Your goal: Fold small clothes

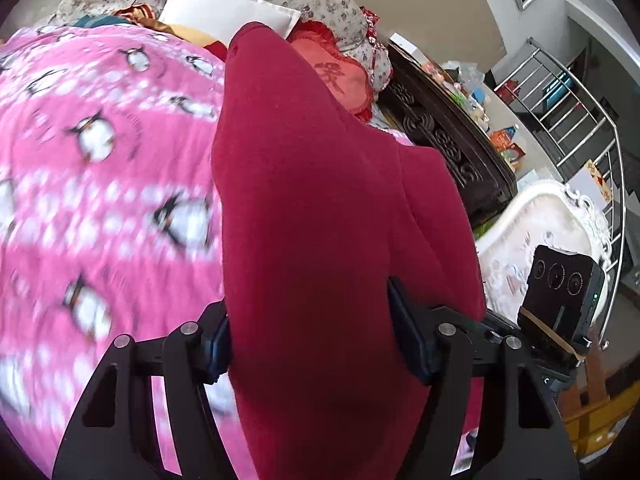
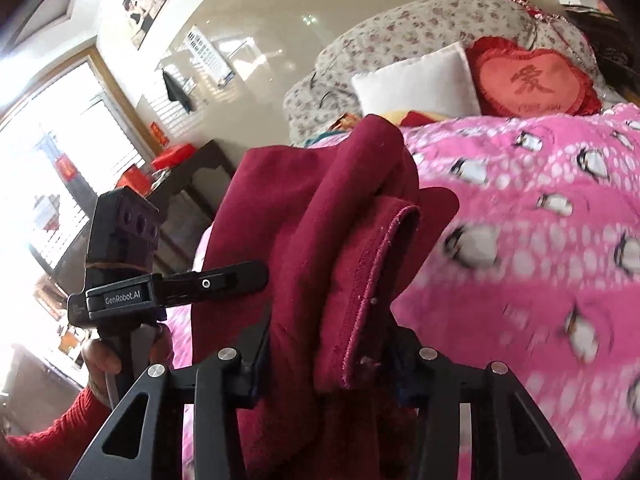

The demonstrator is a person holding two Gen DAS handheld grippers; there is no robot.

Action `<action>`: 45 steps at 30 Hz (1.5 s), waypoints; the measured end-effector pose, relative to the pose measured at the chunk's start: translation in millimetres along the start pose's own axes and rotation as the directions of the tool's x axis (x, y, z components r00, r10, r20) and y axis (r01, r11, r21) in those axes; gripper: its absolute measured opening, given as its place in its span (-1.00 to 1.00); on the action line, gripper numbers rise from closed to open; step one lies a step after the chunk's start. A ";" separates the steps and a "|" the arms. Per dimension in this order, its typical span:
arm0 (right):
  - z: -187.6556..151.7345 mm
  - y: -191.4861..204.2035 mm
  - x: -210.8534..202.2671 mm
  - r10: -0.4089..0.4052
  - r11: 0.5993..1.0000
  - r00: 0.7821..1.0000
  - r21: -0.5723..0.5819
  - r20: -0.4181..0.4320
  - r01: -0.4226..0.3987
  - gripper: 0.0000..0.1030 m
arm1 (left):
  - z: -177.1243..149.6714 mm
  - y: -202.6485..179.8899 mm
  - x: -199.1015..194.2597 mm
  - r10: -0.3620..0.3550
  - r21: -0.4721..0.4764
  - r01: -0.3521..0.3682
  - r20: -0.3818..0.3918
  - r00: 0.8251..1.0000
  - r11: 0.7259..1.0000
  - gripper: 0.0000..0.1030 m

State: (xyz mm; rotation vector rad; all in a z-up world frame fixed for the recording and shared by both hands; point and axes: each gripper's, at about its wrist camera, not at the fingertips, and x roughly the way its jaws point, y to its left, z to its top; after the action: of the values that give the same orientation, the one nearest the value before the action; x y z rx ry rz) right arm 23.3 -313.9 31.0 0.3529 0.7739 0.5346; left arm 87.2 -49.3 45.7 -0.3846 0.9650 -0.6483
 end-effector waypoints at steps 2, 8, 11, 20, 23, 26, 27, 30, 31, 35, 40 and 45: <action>-18.3 11.8 -5.7 0.007 1.000 1.000 0.005 -0.022 -0.007 -0.13 | -18.4 -3.9 -10.2 0.016 0.014 -0.016 -0.017 1.000 1.000 0.31; -76.3 5.3 -2.3 -0.030 0.997 0.995 0.074 -0.092 0.037 -0.11 | -69.2 0.5 9.9 0.063 0.010 -0.063 -0.086 0.994 0.998 0.31; -94.1 -2.7 12.6 -0.137 0.990 0.980 0.025 -0.142 0.142 0.06 | -85.6 5.2 27.9 0.136 0.035 -0.133 -0.085 0.987 0.990 0.34; -65.9 41.2 -49.2 -0.219 0.964 0.972 -0.133 0.084 0.229 0.06 | -77.2 -16.3 -11.0 0.302 0.111 -0.312 0.104 0.948 0.943 0.39; -56.7 55.8 -30.4 -0.198 0.958 0.978 -0.196 0.064 0.207 -0.08 | -61.4 -15.1 -14.1 0.330 0.093 -0.347 0.159 0.930 0.933 0.39; -48.1 59.2 1.7 -0.228 0.946 0.973 -0.225 0.044 0.232 -0.12 | -44.5 -7.2 1.8 0.392 0.068 -0.407 0.165 0.905 0.911 0.39; -46.4 56.4 13.5 -0.255 0.938 0.966 -0.235 0.038 0.256 -0.12 | -39.2 -2.7 9.5 0.422 0.060 -0.435 0.156 0.893 0.898 0.39; -42.6 34.5 38.6 -0.329 0.921 0.944 -0.215 0.010 0.324 -0.20 | -38.8 11.9 28.6 0.438 0.049 -0.445 0.109 0.892 0.894 0.39; -41.8 22.9 46.1 -0.342 0.922 0.940 -0.196 -0.004 0.334 -0.26 | -38.6 15.3 33.2 0.439 0.048 -0.445 0.103 0.893 0.894 0.40; -44.9 -4.0 60.7 -0.324 0.936 0.946 -0.153 -0.030 0.316 -0.29 | -40.1 17.1 46.5 0.446 0.067 -0.454 0.110 0.888 0.888 0.43; -41.7 5.2 42.7 -0.295 0.947 0.955 -0.146 -0.030 0.287 -0.29 | -44.9 10.6 43.2 0.460 0.066 -0.470 0.125 0.879 0.880 0.45; -59.1 49.1 -3.1 -0.224 0.959 0.974 -0.174 0.018 0.224 -0.27 | -50.8 3.0 34.1 0.469 0.066 -0.481 0.139 0.872 0.874 0.44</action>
State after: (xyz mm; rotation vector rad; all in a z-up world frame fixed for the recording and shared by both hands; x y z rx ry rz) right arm -38.0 -269.6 17.2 0.0995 0.7514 0.3858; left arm 58.8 -70.6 -4.2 -0.0846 0.8657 -0.2161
